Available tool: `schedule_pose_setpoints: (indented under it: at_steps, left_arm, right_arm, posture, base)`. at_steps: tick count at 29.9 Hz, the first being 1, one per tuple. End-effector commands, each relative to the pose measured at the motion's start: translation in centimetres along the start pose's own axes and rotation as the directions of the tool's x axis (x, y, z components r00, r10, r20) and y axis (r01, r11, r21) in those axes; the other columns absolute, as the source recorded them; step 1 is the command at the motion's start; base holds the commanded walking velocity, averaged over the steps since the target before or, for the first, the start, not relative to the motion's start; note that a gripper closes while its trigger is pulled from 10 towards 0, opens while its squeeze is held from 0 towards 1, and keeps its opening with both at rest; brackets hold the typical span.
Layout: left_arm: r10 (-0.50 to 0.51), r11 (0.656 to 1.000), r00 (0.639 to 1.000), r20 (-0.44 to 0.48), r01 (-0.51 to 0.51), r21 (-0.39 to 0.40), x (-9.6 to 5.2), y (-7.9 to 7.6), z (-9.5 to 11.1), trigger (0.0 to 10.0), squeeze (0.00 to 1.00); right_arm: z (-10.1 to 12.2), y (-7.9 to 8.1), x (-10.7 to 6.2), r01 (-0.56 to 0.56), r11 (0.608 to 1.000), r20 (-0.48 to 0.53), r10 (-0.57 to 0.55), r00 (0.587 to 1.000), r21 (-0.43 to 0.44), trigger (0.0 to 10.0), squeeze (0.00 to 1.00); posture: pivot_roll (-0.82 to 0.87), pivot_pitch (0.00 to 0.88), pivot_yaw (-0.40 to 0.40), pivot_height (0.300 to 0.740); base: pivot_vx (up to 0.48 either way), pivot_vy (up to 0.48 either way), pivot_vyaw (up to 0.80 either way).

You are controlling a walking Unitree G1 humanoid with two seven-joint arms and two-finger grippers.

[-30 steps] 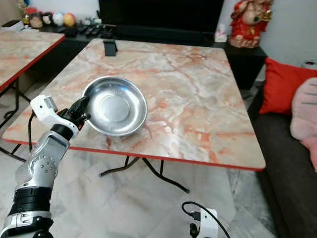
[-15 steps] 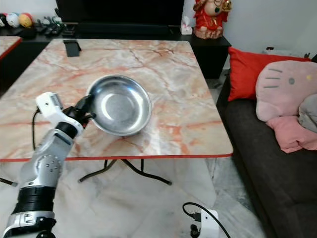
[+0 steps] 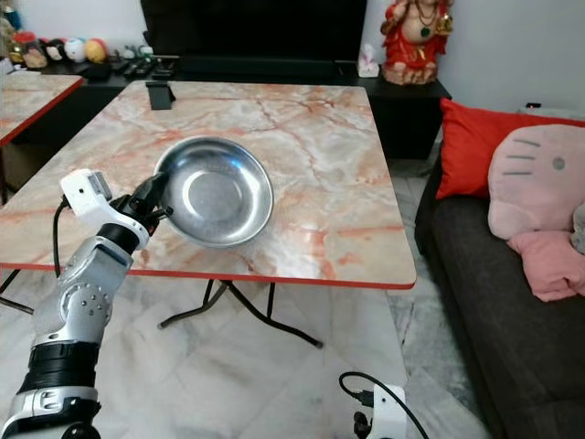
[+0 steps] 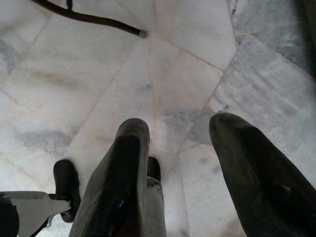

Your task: Setting the table

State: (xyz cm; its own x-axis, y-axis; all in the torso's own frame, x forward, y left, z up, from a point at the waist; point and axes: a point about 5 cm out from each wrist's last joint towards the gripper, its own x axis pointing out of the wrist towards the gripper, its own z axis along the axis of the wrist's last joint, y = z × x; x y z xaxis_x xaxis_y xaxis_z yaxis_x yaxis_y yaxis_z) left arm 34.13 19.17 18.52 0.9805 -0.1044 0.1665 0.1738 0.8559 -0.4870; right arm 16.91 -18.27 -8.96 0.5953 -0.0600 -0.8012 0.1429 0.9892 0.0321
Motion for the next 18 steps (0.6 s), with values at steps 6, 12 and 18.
schedule_pose_setpoints:
  at_steps: [6,12,18]
  left_arm:
    - [0.030,0.999,0.999,0.014,-0.030,0.009,-0.15,0.80,0.41,10.0,0.00]
    - [0.043,0.999,0.999,0.026,-0.043,-0.001,-0.17,0.89,0.57,10.0,0.00]
    - [0.040,0.999,0.999,0.030,-0.039,-0.004,-0.01,0.61,0.57,10.0,0.00]
  right_arm:
    - [0.15,0.20,0.03,-0.008,1.000,0.009,0.008,1.000,0.005,10.0,0.00]
    - [0.07,0.12,0.01,-0.005,1.000,0.007,0.005,1.000,0.006,10.0,0.00]
    - [-0.06,0.01,-0.02,-0.007,1.000,0.000,0.007,1.000,-0.006,10.0,0.00]
  posture:
    - [0.06,0.000,-0.028,0.740]
    - [0.06,0.000,-0.027,0.740]
    - [0.06,0.000,-0.026,0.740]
  base:
    - [0.000,0.000,0.00]
    - [0.000,0.000,0.00]
    - [0.164,0.000,0.00]
